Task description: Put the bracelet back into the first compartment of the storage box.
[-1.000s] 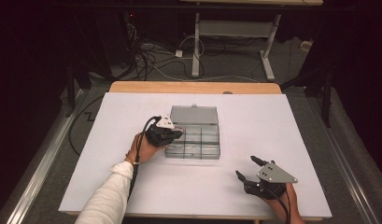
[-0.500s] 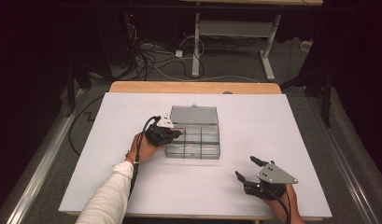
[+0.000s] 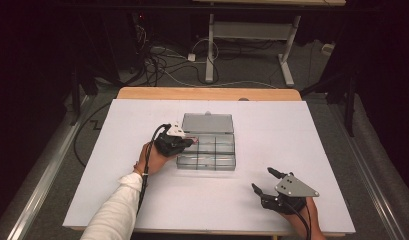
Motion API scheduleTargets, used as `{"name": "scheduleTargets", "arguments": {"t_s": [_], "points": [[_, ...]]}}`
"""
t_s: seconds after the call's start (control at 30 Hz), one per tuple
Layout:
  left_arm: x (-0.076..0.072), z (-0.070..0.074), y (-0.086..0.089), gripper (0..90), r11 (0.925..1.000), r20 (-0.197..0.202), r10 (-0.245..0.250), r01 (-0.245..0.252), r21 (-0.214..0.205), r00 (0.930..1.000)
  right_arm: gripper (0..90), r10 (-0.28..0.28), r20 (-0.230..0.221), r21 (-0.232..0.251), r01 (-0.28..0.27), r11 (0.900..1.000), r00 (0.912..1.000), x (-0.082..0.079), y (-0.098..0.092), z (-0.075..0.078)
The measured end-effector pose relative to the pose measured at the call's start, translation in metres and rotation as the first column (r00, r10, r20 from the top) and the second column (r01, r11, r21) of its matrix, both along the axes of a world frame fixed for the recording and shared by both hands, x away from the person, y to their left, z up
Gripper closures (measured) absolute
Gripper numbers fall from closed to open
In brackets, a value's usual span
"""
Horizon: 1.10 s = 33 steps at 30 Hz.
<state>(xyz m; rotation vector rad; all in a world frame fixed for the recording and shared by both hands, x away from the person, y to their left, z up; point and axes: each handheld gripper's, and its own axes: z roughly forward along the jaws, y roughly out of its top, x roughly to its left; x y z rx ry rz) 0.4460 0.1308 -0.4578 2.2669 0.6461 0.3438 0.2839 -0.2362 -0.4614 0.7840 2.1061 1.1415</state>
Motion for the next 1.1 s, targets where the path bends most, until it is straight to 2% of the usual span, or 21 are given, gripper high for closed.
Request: {"name": "scheduleTargets", "arguments": {"t_s": [0.07,0.37,0.47,0.6,0.97,1.1], "points": [[-0.001,0.001,0.0,85.4,0.9999,0.004,-0.001,0.001,-0.012,1.0,29.2,0.0,0.004,-0.002,0.0,1.0,1.0,0.0,0.0,0.0],[0.0,-0.003,-0.002,85.2,1.0,-0.007,0.0,0.0,0.009,1.0,29.2,0.002,0.001,-0.005,-0.002,1.0,1.0,0.0,0.0,0.0],[0.001,-0.004,-0.003,79.3,0.9998,-0.008,0.005,-0.005,0.02,1.0,29.2,0.001,0.003,-0.002,-0.001,1.0,1.0,0.0,0.0,0.0],[0.0,-0.004,-0.003,79.2,0.9999,-0.003,0.008,-0.008,0.01,1.0,29.2,-0.003,0.003,-0.001,0.003,1.0,1.0,0.0,-0.001,0.0],[-0.009,0.012,0.006,76.7,0.9988,0.062,0.029,-0.026,-0.04,0.9977,29.2,-0.005,0.011,-0.002,0.005,1.0,0.9999,0.0,-0.001,0.001],[-0.015,0.018,0.01,74.7,0.9986,0.103,0.032,-0.028,-0.045,0.9942,29.2,-0.011,0.009,-0.004,0.011,0.9999,0.9999,-0.001,0.0,0.001]]}}
